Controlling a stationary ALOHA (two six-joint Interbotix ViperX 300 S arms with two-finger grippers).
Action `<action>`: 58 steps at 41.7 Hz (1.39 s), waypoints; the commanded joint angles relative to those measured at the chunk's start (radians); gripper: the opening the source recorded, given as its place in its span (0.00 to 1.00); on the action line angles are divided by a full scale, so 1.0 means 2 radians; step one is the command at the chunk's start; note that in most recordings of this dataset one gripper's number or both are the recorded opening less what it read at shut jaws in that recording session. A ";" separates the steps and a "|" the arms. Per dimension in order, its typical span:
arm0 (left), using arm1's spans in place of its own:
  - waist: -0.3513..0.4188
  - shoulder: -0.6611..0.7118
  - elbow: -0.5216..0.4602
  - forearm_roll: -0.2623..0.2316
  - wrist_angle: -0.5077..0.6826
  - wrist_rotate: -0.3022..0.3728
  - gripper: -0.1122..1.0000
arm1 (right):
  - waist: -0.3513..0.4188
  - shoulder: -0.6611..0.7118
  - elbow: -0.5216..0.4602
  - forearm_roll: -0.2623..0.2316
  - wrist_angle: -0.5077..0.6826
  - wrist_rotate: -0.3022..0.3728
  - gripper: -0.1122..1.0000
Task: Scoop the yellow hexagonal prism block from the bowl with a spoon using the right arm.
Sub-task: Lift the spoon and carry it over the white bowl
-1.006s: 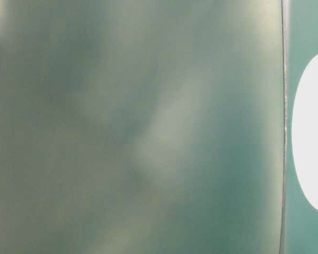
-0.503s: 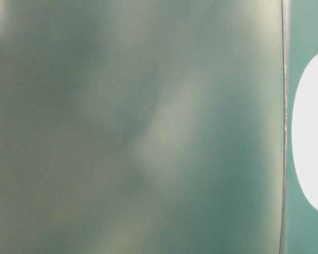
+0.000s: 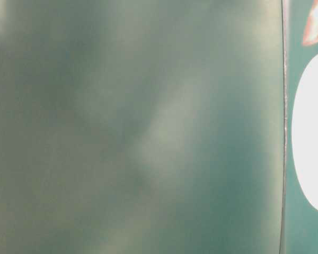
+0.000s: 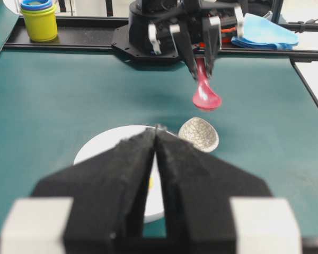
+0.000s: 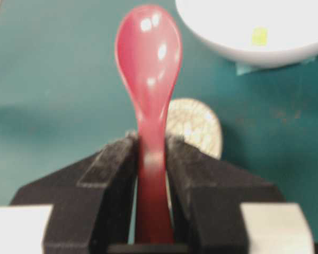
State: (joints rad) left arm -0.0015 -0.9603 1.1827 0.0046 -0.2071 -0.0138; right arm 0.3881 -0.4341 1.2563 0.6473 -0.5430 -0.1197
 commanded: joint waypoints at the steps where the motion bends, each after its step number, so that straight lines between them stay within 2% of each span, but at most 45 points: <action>1: 0.000 0.004 -0.015 0.001 -0.002 0.002 0.18 | -0.042 -0.041 -0.028 -0.001 0.064 -0.021 0.32; 8: 0.000 0.004 -0.015 0.001 -0.002 0.003 0.18 | -0.140 -0.083 -0.071 -0.003 0.214 -0.070 0.32; 13: 0.000 0.004 -0.015 0.001 -0.002 0.008 0.18 | -0.201 -0.088 -0.104 -0.009 0.315 -0.091 0.32; 18: 0.002 0.004 -0.015 0.001 -0.002 0.009 0.18 | -0.251 -0.083 -0.139 -0.025 0.392 -0.094 0.32; 25: 0.006 0.004 -0.015 0.002 -0.002 0.009 0.18 | -0.303 -0.063 -0.189 -0.055 0.469 -0.092 0.32; 32: 0.007 0.004 -0.015 0.001 -0.002 0.009 0.18 | -0.323 -0.026 -0.240 -0.078 0.535 -0.092 0.32; 40: 0.013 0.004 -0.015 0.001 -0.002 0.009 0.18 | -0.323 0.037 -0.307 -0.107 0.620 -0.084 0.32; 50: 0.014 0.004 -0.015 0.001 -0.002 0.009 0.18 | -0.323 0.113 -0.390 -0.123 0.708 -0.039 0.32; 58: 0.014 0.004 -0.015 0.002 -0.002 0.009 0.18 | -0.324 0.170 -0.461 -0.137 0.792 0.009 0.32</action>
State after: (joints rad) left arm 0.0245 -0.9603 1.1827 0.0061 -0.2056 0.0031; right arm -0.2562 -0.1120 0.4050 0.3820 0.9879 -0.1227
